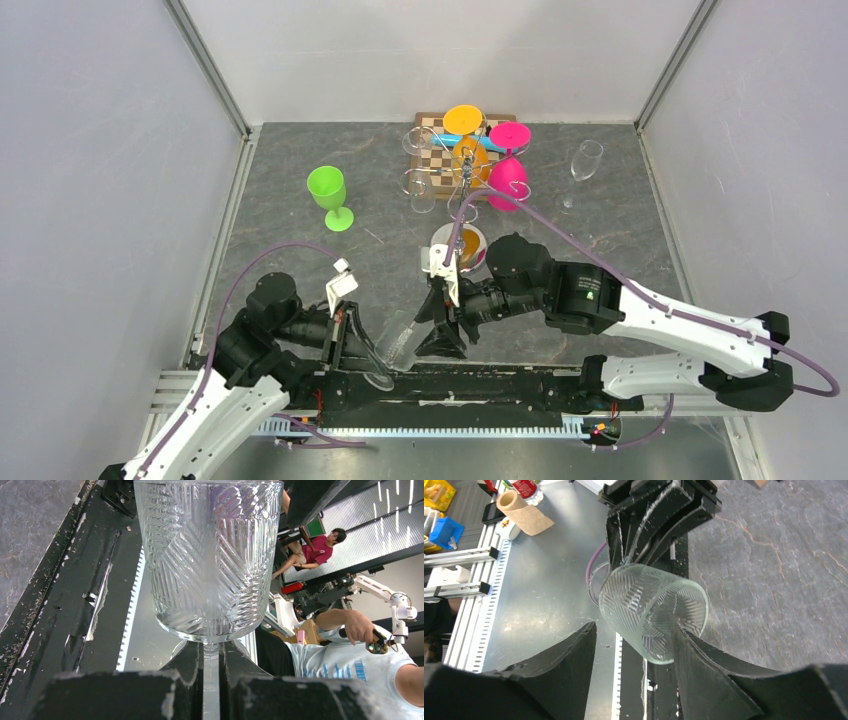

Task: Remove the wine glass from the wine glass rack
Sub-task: Place the wine glass at the center of the board.

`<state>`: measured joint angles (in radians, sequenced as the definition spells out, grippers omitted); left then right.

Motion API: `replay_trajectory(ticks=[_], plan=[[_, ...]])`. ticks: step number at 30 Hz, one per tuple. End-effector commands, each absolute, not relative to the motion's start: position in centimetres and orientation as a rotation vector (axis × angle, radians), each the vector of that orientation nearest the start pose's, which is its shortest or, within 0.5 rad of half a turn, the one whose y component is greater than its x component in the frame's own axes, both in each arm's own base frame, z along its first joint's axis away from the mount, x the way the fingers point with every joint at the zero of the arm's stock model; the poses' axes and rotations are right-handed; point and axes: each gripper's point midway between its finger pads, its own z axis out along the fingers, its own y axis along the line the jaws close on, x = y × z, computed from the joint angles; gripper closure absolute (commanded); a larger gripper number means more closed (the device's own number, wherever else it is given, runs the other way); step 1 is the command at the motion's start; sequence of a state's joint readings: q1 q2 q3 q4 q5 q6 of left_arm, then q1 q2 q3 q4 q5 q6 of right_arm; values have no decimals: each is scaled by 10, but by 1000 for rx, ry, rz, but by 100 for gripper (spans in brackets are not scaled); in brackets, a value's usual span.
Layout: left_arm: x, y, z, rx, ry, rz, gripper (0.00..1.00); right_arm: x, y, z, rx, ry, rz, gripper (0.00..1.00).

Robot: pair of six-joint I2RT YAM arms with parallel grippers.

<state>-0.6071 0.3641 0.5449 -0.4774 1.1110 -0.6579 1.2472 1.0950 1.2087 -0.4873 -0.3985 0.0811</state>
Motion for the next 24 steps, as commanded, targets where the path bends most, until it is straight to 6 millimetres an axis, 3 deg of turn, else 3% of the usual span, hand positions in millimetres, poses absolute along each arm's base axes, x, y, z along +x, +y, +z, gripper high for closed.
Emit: replay_trajectory(ticks=[1, 15, 24], plan=[[-11, -202, 265, 981, 1807, -1836, 98, 34, 357, 345, -1438, 1441, 1291, 45], [-20, -197, 269, 1025, 1741, -1827, 98, 9, 360, 335, -1581, 1386, 1426, 70], [-21, -197, 268, 1032, 1739, -1827, 98, 0, 359, 334, -1620, 1343, 1484, 100]])
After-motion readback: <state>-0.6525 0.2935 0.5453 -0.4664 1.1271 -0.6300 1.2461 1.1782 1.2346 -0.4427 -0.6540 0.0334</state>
